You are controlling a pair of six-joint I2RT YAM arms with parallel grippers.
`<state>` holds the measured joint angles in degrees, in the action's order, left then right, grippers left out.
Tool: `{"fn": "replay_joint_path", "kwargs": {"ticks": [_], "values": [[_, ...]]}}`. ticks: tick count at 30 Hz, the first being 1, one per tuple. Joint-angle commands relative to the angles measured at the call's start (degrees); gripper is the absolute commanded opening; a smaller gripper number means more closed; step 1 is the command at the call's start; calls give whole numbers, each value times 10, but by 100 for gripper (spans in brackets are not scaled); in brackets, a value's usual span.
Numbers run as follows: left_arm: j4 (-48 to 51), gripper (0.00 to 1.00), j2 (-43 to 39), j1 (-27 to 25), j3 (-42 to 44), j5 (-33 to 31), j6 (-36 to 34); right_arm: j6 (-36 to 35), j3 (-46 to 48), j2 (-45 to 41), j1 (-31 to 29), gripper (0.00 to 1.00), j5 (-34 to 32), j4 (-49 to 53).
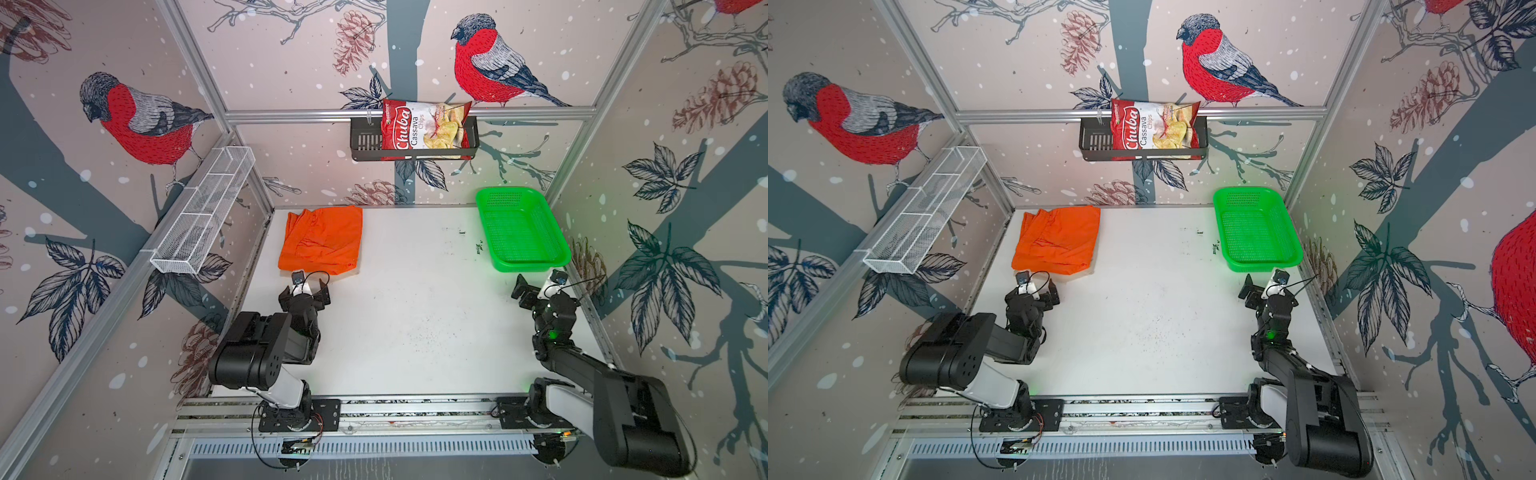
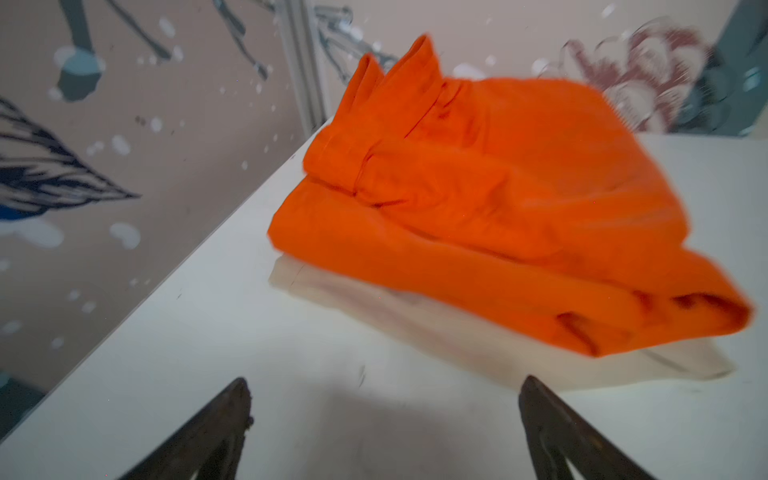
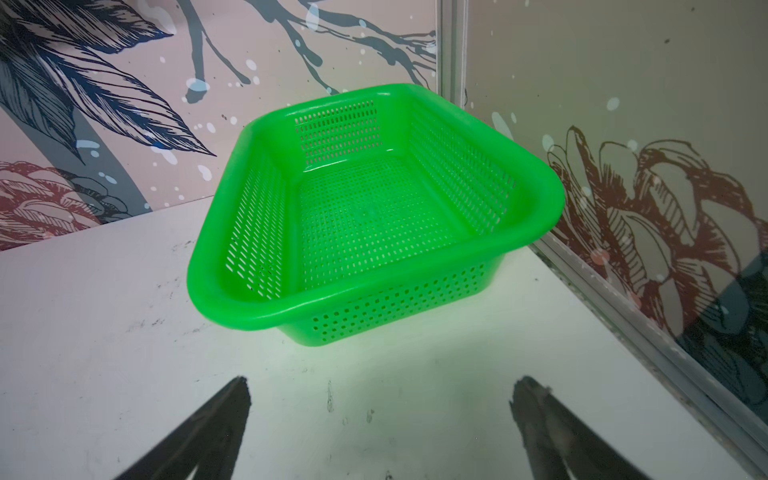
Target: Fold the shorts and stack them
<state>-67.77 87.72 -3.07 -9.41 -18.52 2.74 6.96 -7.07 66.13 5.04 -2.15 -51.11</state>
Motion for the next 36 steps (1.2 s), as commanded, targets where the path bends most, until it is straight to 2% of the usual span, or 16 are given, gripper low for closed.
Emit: {"fn": "replay_joint_path", "kwargs": {"ticks": [1,3,6,8,11,14,15,36], "values": [[-37,99,-2,4,-40,-13,12,-3,-13,36,0,99,18,-105],[-140,99,22,-2,-12,-16,-8,3,-25,74,0,99,25,-130],[-77,99,5,-2,-28,-25,8,-4,-54,128,-15,99,22,-135],[-111,99,21,-5,-24,-18,-9,-15,-53,165,-30,99,9,-170],[-97,99,17,-9,-29,-20,-9,-40,-44,214,-53,99,-14,-238],[-99,99,18,-9,-28,-20,-10,-42,-60,194,-59,100,-22,-175],[-102,99,19,-9,-27,-20,-11,-41,-56,202,-56,100,-16,-197],[-100,98,19,-9,-28,-21,-12,-29,-65,199,-45,99,-3,-174]]}}
